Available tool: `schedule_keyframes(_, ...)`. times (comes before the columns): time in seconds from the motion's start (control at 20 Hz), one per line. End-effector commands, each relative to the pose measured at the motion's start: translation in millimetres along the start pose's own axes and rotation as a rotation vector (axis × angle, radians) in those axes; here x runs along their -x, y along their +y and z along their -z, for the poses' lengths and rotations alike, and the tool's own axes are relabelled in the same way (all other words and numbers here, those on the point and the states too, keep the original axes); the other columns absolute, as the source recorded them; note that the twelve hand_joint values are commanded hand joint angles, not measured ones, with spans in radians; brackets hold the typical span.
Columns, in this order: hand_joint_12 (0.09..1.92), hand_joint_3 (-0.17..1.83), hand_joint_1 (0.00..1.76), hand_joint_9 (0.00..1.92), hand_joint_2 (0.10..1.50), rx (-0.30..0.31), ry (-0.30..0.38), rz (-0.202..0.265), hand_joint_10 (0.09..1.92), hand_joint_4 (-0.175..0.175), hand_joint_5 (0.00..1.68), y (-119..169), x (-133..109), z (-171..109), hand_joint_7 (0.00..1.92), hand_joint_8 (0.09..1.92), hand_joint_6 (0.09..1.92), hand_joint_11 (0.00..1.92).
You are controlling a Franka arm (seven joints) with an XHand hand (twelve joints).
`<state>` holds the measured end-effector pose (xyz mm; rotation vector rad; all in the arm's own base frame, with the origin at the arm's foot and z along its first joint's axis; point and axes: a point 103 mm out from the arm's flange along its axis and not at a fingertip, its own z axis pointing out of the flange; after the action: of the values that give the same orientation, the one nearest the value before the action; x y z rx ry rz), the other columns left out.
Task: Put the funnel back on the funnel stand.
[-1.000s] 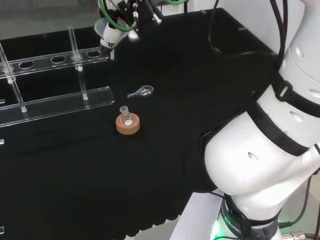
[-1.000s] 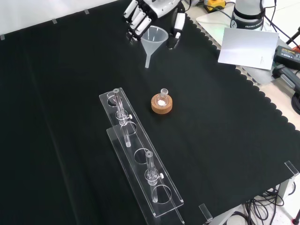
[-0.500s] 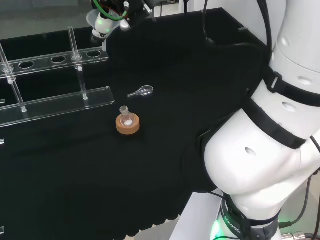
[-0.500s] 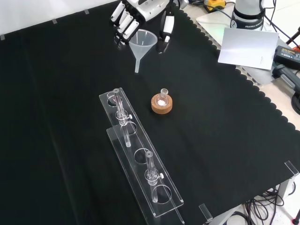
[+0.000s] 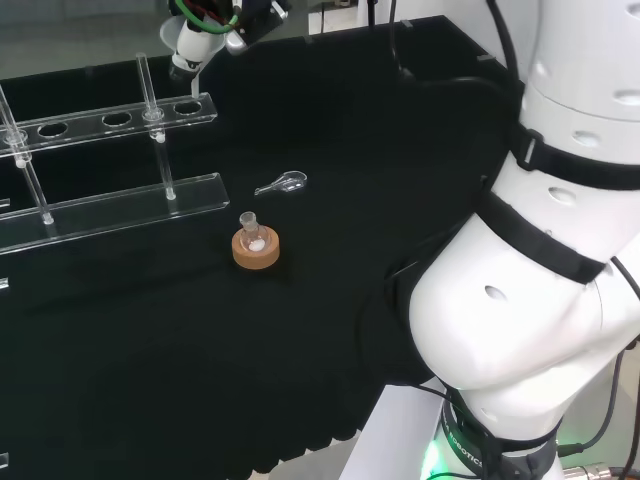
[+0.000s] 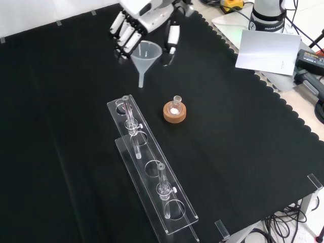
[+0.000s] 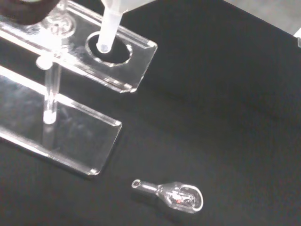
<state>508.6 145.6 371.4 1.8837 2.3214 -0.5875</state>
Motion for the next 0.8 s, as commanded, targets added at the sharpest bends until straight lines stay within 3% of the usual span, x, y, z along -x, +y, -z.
schedule_keyframes(0.05,1.27,0.4,0.73,0.88,0.78,-0.007,-0.014,0.028,0.42,0.012,0.5,34.3,3.1,-3.4,0.51,0.61,0.47,0.56)
schedule_keyframes(0.8,1.26,0.4,0.73,0.87,0.78,-0.035,-0.031,0.038,0.43,0.012,0.5,60.9,4.9,-18.7,0.51,0.62,0.46,0.56)
